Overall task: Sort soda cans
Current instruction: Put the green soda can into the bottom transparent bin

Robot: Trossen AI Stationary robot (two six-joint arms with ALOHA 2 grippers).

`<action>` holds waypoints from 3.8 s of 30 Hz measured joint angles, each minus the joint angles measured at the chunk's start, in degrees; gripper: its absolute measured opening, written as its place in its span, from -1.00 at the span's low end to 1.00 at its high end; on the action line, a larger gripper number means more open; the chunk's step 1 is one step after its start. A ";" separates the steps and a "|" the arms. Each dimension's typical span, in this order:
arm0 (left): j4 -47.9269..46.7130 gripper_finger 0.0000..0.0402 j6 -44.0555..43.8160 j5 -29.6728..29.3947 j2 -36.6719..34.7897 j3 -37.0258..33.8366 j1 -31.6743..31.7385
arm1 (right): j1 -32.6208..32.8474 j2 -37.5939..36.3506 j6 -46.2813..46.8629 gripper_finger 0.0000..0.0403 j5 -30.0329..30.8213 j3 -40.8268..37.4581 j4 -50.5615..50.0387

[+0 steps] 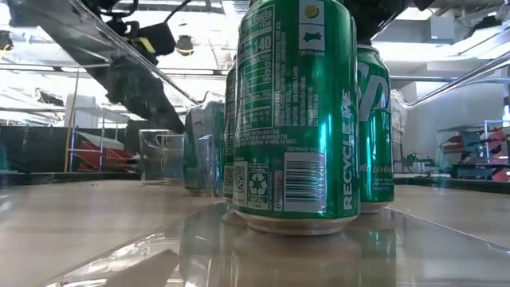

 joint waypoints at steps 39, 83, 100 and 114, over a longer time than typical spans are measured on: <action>47.61 -0.38 24.11 27.50 24.94 3.53 14.92 | -11.89 6.07 1.45 0.91 -7.71 0.09 4.16; 15.57 -0.38 16.34 2.97 -5.93 3.48 2.50 | -1.21 -2.07 3.39 0.33 12.72 0.00 -3.43; 16.39 -0.38 8.72 -1.82 -5.97 3.48 -3.34 | 14.89 -18.53 16.44 0.31 19.45 0.02 -17.67; 19.66 -0.38 6.57 -3.70 -3.78 3.43 -6.37 | 27.64 -8.59 33.89 0.31 28.98 -13.86 -9.02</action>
